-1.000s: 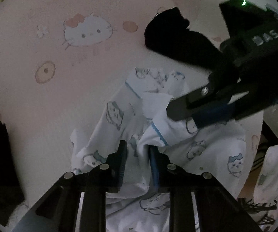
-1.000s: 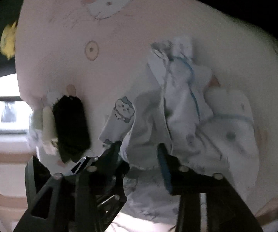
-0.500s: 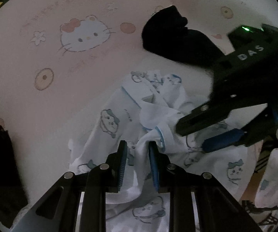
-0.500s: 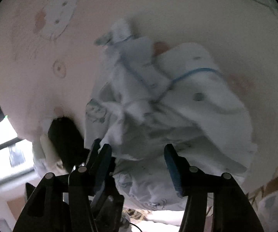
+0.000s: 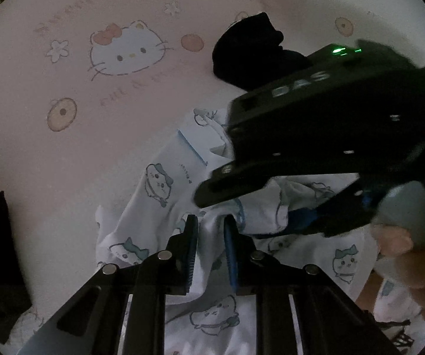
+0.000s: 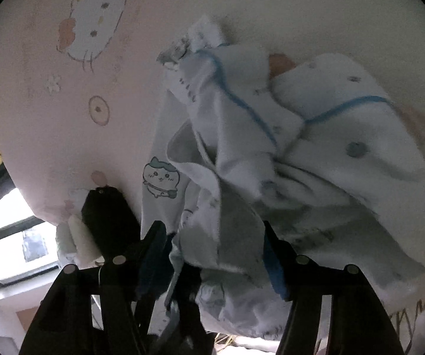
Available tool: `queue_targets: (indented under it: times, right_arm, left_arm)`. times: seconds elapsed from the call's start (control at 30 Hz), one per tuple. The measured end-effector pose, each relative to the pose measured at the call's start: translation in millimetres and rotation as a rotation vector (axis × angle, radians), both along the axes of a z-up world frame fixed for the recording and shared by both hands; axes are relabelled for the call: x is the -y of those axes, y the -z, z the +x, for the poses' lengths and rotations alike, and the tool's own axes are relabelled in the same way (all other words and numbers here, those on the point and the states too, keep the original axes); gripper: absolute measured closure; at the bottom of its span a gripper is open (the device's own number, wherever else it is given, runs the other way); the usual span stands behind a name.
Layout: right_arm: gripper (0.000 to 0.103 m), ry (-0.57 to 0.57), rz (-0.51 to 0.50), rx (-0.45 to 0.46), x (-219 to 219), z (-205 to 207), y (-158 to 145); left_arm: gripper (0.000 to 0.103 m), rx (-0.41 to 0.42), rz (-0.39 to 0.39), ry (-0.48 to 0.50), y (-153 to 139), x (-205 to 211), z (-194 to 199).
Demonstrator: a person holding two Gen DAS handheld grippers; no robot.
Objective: Fold clothes
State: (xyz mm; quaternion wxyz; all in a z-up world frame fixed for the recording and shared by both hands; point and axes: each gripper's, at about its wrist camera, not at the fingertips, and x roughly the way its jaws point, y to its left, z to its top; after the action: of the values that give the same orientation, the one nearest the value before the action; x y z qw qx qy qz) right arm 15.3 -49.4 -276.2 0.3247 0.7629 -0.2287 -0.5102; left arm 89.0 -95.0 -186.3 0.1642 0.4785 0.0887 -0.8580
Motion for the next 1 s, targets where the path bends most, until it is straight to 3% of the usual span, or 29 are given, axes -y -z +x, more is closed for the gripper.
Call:
queue_targets:
  times: [0.03,0.17,0.27,0.33,0.47,0.8,1.0]
  right_arm:
    - [0.062,-0.006,-0.014,0.006,4,1,1]
    - [0.090,-0.029,-0.019,-0.024,12,1,5]
    - [0.091,-0.029,-0.050,-0.044,13,1,4]
    - [0.091,-0.040,-0.083,-0.060,15,2,-2]
    - [0.091,-0.069,-0.136,-0.180,27,2,-27]
    - [0.091,-0.102,-0.157,-0.466,43,-11,-70]
    - [0.091,-0.081,-0.129,-0.548,41,-19,-81]
  left_arm:
    - [0.088,-0.007,0.000,-0.001,-1,0,2]
    - [0.088,-0.042,0.021,0.008,-6,1,11]
    - [0.086,-0.049,0.031,0.006,-9,5,18]
    - [0.078,-0.023,0.016,-0.019,-8,10,22]
    - [0.043,0.008,-0.024,-0.061,-6,19,32]
    - [0.042,0.047,-0.079,-0.101,1,37,57]
    - [0.042,0.009,0.025,-0.177,11,67,61]
